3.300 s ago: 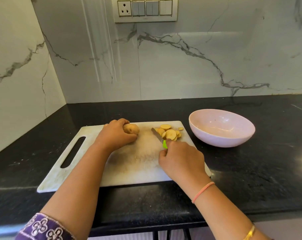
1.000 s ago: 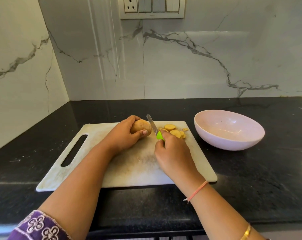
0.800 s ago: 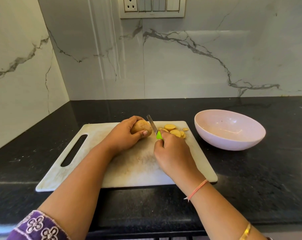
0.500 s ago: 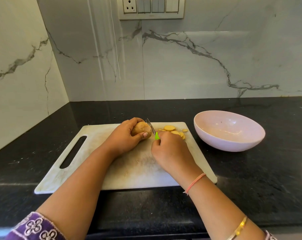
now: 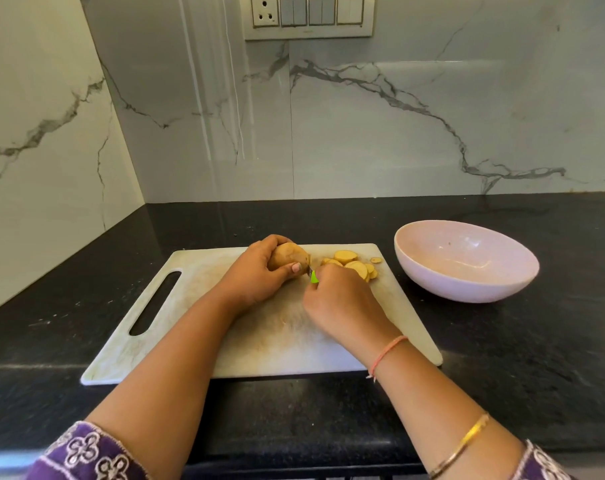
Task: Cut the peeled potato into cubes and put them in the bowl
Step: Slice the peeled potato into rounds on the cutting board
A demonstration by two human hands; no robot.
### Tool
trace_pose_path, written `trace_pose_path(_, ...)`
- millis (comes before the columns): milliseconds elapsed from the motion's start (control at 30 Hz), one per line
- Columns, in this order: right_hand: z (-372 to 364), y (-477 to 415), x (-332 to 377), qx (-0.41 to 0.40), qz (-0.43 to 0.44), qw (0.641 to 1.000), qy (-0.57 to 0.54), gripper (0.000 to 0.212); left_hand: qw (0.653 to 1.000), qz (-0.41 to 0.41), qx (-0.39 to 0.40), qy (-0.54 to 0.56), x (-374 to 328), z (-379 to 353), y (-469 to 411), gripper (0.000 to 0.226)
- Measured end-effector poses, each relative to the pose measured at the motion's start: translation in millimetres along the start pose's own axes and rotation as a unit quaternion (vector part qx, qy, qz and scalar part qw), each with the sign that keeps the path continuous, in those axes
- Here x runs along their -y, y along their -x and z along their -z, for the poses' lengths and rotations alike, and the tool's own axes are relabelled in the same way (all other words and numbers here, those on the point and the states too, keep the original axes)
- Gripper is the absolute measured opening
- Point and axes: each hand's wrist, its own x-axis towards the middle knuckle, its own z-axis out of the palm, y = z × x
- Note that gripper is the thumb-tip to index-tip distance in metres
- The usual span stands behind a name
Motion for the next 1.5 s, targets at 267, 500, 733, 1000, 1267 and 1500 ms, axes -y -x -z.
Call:
trace_pose_path(267,-1.3,25.3,-13.1,-0.035,0.045,0.997,0.044,0.021,0.999,0.032,0.0,0.023,-0.4,8.7,1.0,0.039)
trace_pose_path(500,12.6,19.2,-11.1,-0.115,0.07,0.991,-0.014,0.013,0.998,0.042,0.03,0.029,-2.0,9.4,3.2,0.032)
trace_pose_path(733,5.4,5.3,0.9,-0.103,0.073,0.992,0.014,0.023,0.999,0.025,0.029,0.028,-4.7,9.1,4.6,0.03)
trace_pose_path(1000,8.3,-4.1,11.8,-0.063,0.026,0.998,-0.002,0.038,0.999,0.02,0.034,0.029,-2.4,11.7,3.2,0.029)
trace_pose_path(1267,0.5,8.1,8.0,-0.038,0.042,0.998,0.023,0.02,0.998,0.04,0.014,0.036,-0.8,7.1,2.0,0.025)
trace_pose_path(1500,-7.7,29.0,-0.2,-0.016,0.054,0.997,0.058,0.03,0.998,0.057,0.01,0.024,0.3,12.1,-0.9,0.027)
